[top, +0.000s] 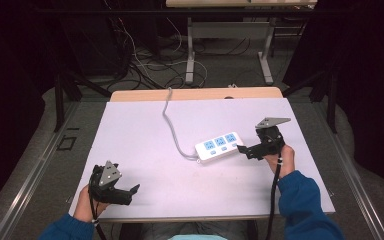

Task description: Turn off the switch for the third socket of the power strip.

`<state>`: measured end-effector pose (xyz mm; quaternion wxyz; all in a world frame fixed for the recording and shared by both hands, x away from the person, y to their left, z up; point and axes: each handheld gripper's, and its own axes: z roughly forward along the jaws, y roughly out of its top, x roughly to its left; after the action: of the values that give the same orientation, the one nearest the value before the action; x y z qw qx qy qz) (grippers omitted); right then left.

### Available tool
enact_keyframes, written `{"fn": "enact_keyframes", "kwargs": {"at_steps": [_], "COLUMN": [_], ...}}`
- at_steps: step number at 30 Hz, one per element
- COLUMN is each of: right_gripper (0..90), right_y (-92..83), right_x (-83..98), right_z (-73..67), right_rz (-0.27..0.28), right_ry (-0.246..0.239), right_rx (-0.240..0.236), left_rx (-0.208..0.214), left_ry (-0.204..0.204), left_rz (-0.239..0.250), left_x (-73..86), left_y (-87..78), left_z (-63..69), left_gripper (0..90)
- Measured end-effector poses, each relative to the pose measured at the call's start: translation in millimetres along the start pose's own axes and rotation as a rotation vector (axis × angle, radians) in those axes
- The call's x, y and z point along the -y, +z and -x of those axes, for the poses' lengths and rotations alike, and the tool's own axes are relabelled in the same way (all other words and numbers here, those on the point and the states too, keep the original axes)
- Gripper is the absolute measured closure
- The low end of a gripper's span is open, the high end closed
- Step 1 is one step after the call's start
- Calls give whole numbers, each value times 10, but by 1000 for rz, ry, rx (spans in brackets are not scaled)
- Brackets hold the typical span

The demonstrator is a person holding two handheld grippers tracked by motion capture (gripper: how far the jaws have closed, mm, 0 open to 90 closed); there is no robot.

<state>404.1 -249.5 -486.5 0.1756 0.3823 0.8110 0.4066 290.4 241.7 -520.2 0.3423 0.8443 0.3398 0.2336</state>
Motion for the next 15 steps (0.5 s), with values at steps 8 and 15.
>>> {"fn": "enact_keyframes", "kwargs": {"at_steps": [8,15], "right_gripper": [0,4], "right_y": [71,136], "right_x": [-55,-81], "right_z": [48,28], "right_rz": [2,-13], "right_ry": [3,-11], "right_rx": [-7,-3], "left_rx": [10,14], "left_ry": [-4,-4], "left_rz": [2,-3], "left_x": [-5,-2], "left_y": [13,3], "left_z": [2,-5], "left_gripper": [2,2]}}
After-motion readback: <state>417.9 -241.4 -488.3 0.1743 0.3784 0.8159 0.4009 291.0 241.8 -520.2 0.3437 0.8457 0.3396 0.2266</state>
